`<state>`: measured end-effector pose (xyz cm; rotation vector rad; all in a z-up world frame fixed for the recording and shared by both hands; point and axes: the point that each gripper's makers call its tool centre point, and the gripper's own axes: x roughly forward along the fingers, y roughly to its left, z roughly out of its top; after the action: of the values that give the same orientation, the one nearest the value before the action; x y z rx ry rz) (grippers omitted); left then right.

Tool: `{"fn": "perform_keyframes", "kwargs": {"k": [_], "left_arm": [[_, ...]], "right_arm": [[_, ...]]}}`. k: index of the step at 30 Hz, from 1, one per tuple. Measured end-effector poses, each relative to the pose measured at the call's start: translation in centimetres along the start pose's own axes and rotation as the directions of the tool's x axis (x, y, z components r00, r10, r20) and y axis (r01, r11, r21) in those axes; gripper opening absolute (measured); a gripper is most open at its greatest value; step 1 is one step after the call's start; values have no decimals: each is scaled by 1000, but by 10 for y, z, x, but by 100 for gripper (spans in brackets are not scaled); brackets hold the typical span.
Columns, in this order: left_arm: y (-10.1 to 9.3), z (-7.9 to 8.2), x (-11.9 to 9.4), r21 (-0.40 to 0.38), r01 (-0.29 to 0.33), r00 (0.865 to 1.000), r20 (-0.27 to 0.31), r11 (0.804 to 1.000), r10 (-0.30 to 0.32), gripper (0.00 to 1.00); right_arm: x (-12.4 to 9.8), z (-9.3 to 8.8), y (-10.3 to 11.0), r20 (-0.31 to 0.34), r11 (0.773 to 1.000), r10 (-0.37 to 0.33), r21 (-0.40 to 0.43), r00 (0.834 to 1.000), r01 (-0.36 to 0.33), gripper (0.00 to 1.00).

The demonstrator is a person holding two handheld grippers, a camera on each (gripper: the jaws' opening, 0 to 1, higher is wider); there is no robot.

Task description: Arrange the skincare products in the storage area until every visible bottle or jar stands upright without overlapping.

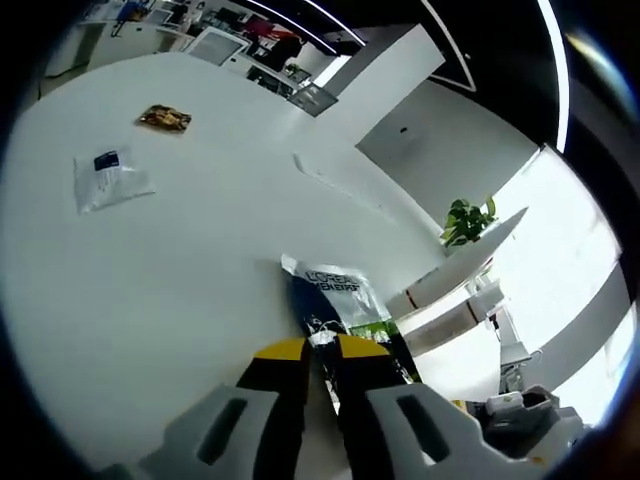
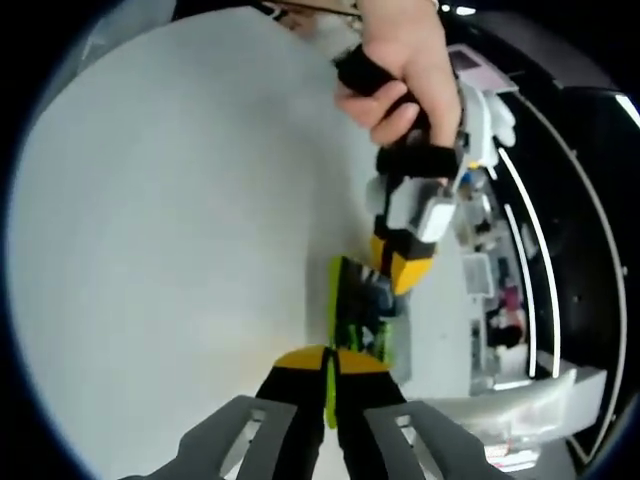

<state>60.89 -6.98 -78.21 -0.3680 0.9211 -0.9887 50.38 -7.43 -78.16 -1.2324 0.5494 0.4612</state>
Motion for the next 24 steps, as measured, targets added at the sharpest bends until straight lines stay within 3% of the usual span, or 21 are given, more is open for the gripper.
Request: {"fn": "perform_keyframes", "kwargs": {"k": [24], "left_arm": [[-1,2,-4,4,-3,1000,-1,1000,3,10]], "right_arm": [[-5,1,6,-9,999,39,34,999,-39,0]]}}
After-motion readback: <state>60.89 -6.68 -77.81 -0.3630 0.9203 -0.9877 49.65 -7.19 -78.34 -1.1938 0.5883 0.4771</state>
